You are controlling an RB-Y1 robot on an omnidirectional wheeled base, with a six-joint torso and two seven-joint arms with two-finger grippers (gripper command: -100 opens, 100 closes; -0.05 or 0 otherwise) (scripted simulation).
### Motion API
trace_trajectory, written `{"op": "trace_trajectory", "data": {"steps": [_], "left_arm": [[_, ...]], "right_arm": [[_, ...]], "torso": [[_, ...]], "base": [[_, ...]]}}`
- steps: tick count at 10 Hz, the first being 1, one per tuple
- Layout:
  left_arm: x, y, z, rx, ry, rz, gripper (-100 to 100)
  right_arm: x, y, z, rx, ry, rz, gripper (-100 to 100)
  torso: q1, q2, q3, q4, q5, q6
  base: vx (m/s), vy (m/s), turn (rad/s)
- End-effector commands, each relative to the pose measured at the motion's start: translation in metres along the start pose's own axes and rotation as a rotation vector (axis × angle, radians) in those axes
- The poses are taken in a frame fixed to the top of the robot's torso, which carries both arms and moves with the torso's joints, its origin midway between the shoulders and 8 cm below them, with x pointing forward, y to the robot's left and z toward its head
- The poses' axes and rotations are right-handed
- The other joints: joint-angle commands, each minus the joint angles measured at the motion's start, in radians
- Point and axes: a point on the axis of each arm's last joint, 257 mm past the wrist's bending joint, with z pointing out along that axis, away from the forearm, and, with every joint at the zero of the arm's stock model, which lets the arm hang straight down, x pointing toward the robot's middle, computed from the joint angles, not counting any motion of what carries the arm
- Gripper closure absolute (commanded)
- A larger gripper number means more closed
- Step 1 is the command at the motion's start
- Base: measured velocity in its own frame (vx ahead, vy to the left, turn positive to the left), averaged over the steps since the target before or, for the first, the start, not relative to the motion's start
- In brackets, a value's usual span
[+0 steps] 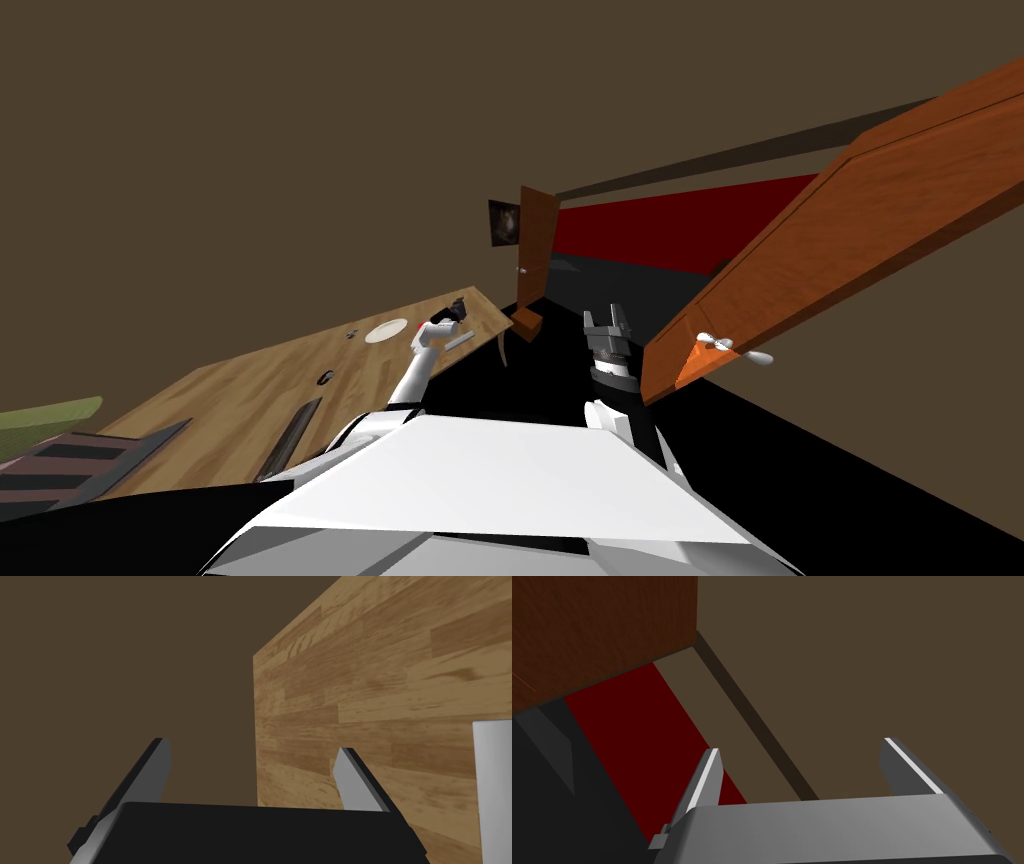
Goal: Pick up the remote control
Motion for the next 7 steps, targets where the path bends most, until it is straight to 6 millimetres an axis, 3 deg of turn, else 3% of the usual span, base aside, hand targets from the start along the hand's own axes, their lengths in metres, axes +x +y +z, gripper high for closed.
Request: {"op": "trace_trajectory", "data": {"steps": [1,7], "left_arm": [[-0.008,0.013,0.008,-0.063,-0.017,-0.033,-100],[-0.029,0.072,0.014,-0.276,-0.070,-0.092,-100]], "right_arm": [[0.000,0.000,0.000,0.000,0.000,0.000,0],[0.000,0.000,0.000,0.000,0.000,0.000,0]], "torso": [[0.000,0.000,0.000,0.000,0.000,0.000],[0.001,0.000,0.000,0.000,0.000,0.000]], "base": [[0.044,-0.027,-0.022],[0.038,-0.011,-0.017]]}}
